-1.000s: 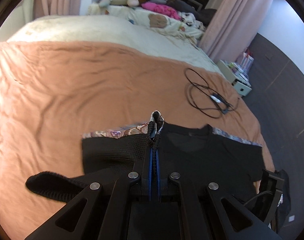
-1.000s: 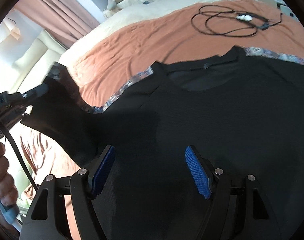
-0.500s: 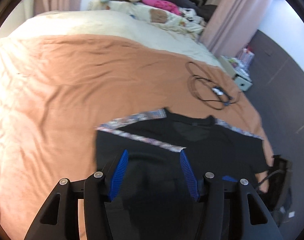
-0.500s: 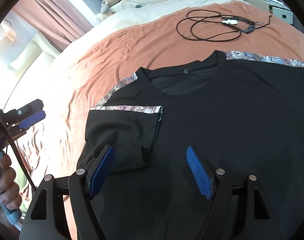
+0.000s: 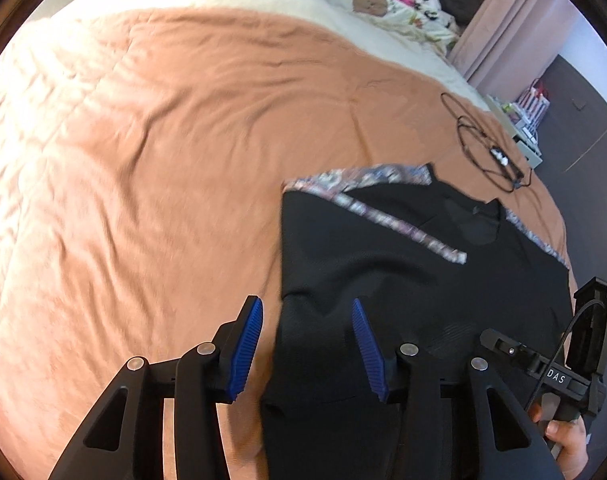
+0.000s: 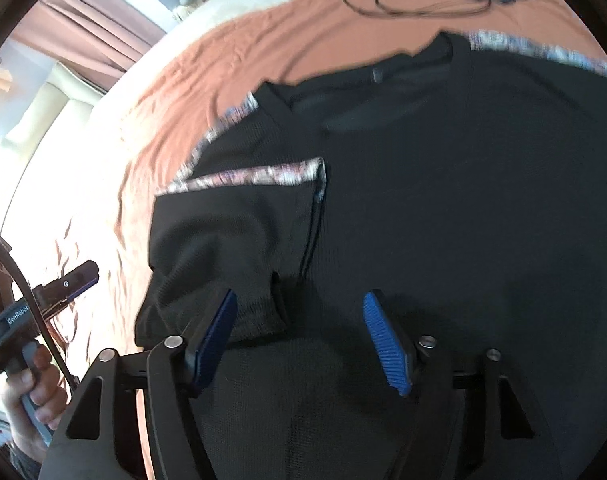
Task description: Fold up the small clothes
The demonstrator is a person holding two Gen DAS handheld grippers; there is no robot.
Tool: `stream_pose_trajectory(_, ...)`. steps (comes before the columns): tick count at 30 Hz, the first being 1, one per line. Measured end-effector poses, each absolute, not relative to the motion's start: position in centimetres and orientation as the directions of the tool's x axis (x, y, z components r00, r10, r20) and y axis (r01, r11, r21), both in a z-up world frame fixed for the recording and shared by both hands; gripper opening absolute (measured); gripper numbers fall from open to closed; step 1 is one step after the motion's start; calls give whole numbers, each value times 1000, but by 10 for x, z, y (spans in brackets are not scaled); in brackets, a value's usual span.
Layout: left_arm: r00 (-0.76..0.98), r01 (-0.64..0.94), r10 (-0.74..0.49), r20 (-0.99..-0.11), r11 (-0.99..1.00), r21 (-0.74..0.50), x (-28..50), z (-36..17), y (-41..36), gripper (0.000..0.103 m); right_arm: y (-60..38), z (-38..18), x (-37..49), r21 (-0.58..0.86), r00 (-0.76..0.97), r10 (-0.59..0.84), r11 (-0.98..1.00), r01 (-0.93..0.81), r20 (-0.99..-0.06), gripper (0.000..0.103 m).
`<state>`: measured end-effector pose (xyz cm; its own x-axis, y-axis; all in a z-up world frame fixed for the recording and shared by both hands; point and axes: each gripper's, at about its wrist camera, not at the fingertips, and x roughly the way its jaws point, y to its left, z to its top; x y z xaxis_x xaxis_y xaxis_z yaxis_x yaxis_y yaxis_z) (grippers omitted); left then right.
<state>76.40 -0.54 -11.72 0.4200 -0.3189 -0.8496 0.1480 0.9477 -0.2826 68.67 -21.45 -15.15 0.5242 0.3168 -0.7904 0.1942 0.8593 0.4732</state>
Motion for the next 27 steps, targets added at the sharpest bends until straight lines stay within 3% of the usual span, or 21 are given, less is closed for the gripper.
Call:
stream_pose_trajectory(4, 392, 135, -311, -866, 951, -280, 759, -139, 2, 47, -200, -168, 689, 520, 500, 380, 836, 173, -778, 50)
stream_pose_trajectory(6, 375, 129, -302, -876, 953, -274, 757, -149, 6, 38, -197, -168, 690, 530, 501, 392, 832, 165, -772, 40)
stream_pose_trajectory(7, 366, 126, -300, -881, 954, -273, 755, -154, 8, 36, -194, -169, 692, 539, 499, 403, 826, 161, -767, 25)
stream_pose_trajectory(10, 352, 113, -292, -889, 957, -269, 752, -164, 13, 34, -192, -165, 690, 541, 511, 403, 827, 152, -759, 5)
stream_pose_trajectory(23, 319, 93, -349, -881, 937, -337, 727, -178, 19, 34, -184, -127, 635, 435, 551, 311, 894, 107, -775, 3)
stream_pose_trajectory(27, 311, 107, -350, -883, 937, -334, 724, -180, 12, 34, -183, -143, 631, 328, 462, 229, 933, 147, -857, 4)
